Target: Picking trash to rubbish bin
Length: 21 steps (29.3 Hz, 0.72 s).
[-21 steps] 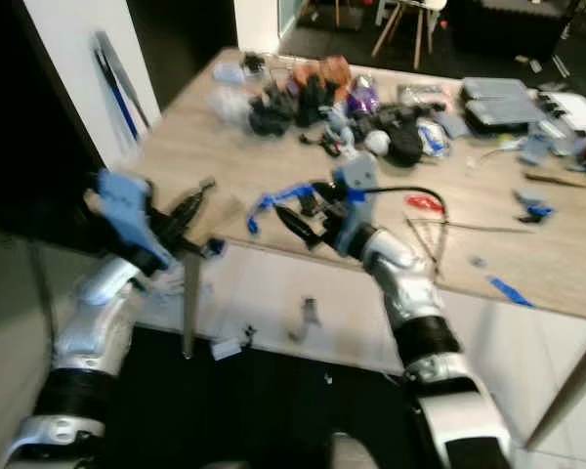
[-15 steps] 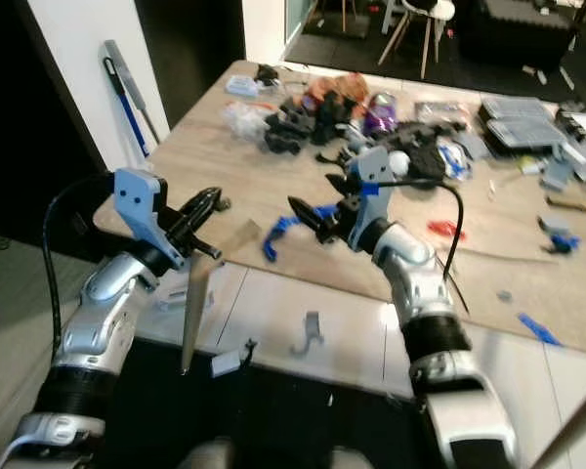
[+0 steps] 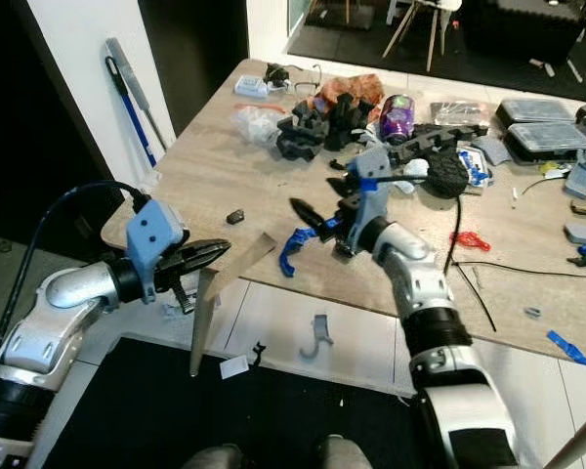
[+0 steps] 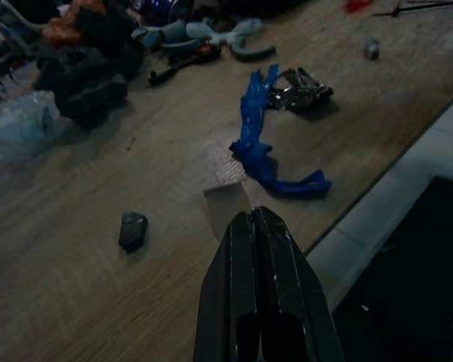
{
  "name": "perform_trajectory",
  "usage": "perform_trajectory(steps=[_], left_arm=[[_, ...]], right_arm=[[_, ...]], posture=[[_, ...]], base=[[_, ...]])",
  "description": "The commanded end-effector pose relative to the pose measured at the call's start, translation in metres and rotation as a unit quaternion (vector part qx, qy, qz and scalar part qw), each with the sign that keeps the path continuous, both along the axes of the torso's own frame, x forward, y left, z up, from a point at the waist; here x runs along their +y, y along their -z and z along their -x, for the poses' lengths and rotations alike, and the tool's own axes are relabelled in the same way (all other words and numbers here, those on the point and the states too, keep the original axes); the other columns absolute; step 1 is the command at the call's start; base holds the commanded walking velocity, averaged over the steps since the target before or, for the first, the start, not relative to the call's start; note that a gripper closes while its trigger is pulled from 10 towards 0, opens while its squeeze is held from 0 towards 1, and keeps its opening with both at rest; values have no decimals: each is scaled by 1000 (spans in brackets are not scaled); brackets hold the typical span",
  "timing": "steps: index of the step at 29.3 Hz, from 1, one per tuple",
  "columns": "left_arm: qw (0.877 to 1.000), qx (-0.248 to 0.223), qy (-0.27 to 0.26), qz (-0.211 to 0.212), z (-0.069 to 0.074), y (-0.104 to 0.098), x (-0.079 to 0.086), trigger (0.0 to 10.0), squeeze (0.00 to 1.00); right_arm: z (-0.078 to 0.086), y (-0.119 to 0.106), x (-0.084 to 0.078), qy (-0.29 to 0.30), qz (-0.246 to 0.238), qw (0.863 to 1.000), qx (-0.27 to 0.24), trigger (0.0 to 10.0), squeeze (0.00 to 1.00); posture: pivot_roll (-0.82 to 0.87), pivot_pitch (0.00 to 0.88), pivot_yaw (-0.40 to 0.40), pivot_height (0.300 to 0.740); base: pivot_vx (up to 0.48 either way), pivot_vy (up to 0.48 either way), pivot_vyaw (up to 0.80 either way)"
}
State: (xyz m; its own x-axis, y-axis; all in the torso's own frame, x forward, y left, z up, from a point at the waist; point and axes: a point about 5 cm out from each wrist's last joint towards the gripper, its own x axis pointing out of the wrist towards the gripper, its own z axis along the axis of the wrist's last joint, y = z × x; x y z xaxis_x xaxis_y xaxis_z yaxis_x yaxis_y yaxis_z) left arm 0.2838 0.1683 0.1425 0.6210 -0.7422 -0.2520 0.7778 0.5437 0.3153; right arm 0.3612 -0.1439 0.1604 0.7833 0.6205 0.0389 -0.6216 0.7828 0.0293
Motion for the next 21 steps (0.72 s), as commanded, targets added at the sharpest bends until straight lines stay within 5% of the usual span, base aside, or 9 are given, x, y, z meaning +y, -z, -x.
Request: perform_trajectory(steps=[1, 13, 21], left_arm=[[999, -15, -11, -30, -2, -2, 2, 10000, 0], [986, -57, -154, 8, -30, -17, 0, 10000, 0], [979, -43, -194, -42, -34, -8, -1, 10000, 0]], right_arm=[[-2, 1, -6, 7, -3, 1000, 16, 10000, 0], [2, -3, -6, -26, 14, 999, 27, 10000, 0], [11, -3, 4, -80, 49, 995, 26, 10000, 0]], posture=[[10, 0, -37, 740], [11, 0, -35, 740], [10, 0, -33, 740]], base=[[0, 0, -494], [0, 0, -800], [0, 0, -800]])
